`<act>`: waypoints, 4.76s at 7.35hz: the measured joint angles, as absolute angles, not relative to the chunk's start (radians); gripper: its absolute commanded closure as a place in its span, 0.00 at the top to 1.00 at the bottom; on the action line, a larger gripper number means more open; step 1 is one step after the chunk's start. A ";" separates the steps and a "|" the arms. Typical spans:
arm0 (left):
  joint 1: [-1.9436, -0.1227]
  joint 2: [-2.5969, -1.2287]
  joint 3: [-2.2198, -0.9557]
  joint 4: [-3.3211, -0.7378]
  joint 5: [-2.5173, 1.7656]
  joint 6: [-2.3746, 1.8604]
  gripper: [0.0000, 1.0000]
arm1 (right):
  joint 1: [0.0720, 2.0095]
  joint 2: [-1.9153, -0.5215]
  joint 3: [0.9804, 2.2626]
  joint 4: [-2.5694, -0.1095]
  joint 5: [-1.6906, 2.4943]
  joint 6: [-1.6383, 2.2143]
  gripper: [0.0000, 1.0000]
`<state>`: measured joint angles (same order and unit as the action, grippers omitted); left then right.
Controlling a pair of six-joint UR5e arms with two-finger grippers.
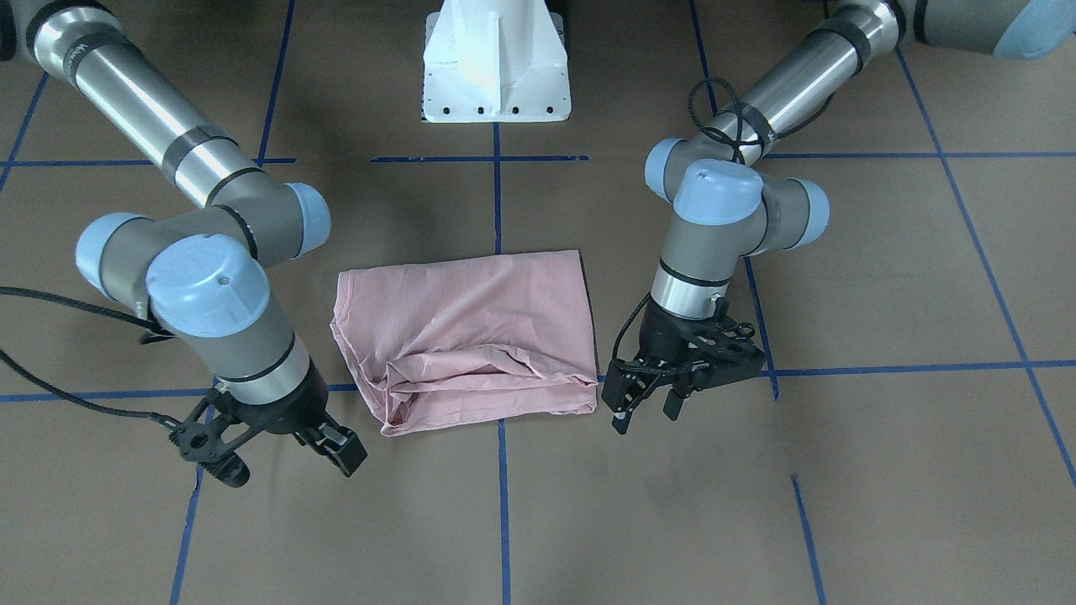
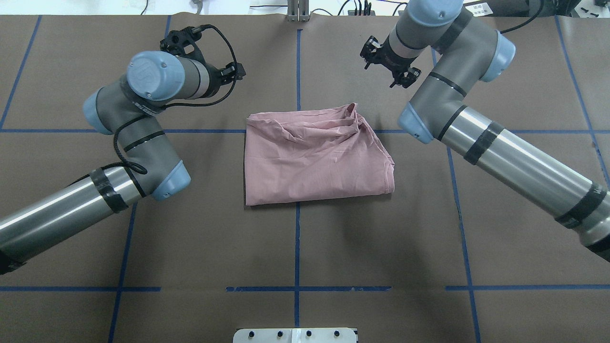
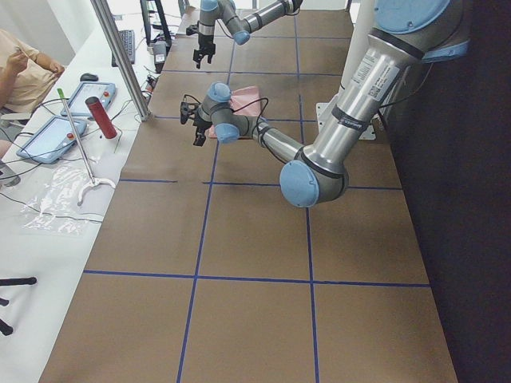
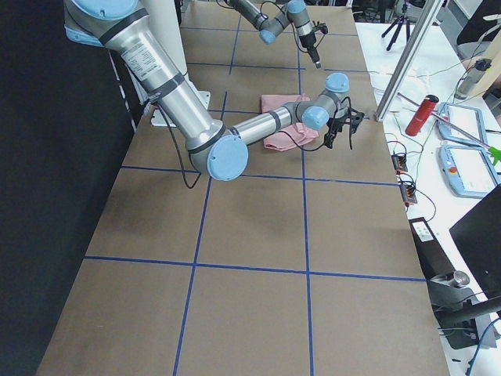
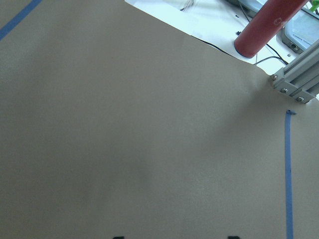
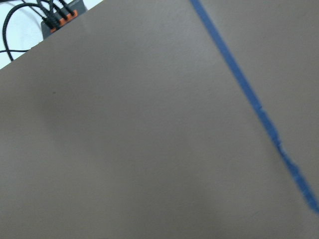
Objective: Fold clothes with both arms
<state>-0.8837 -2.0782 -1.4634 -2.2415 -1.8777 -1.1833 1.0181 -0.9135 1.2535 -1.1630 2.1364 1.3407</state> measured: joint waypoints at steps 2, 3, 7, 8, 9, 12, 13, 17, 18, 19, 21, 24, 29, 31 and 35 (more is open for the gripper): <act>-1.025 -1.935 -1.518 -2.238 -2.029 -0.876 1.00 | 1.172 -1.021 1.272 -1.186 2.248 1.005 1.00; -1.117 -1.875 -1.524 -2.237 -2.117 -0.727 1.00 | 1.248 -1.063 1.286 -1.242 2.275 0.812 1.00; -1.455 -1.650 -1.618 -2.026 -2.318 -0.160 1.00 | 1.436 -1.336 1.583 -1.591 2.302 0.233 1.00; -1.525 -1.631 -1.661 -1.853 -2.320 -0.012 1.00 | 1.455 -1.420 1.644 -1.614 2.309 0.164 1.00; -1.595 -1.628 -1.684 -1.685 -2.319 0.119 1.00 | 1.478 -1.482 1.677 -1.624 2.322 0.101 1.00; -1.671 -1.573 -1.685 -1.541 -2.323 0.151 1.00 | 1.543 -1.536 1.688 -1.637 2.341 0.017 1.00; -1.673 -1.546 -1.678 -1.558 -2.326 0.119 1.00 | 1.555 -1.544 1.692 -1.638 2.342 0.012 1.00; -1.672 -1.503 -1.632 -1.616 -2.328 0.096 1.00 | 1.556 -1.571 1.690 -1.634 2.353 0.022 1.00; -1.670 -1.506 -1.631 -1.616 -2.326 0.094 1.00 | 1.548 -1.566 1.672 -1.634 2.364 0.026 1.00; -1.662 -1.508 -1.648 -1.614 -2.322 0.091 1.00 | 1.541 -1.561 1.662 -1.630 2.370 0.027 1.00; -1.595 -1.509 -1.689 -1.612 -2.320 0.021 1.00 | 1.530 -1.562 1.658 -1.626 2.368 0.027 1.00; -1.542 -1.505 -1.697 -1.630 -2.343 -0.074 1.00 | 1.522 -1.572 1.665 -1.626 2.364 0.026 1.00; -1.539 -1.506 -1.700 -1.641 -2.359 -0.076 1.00 | 1.510 -1.569 1.666 -1.623 2.364 0.025 1.00; -1.539 -1.505 -1.697 -1.642 -2.359 -0.075 1.00 | 1.505 -1.569 1.667 -1.626 2.371 0.026 1.00; -1.539 -1.501 -1.703 -1.642 -2.354 -0.045 1.00 | 1.503 -1.569 1.667 -1.626 2.376 0.026 1.00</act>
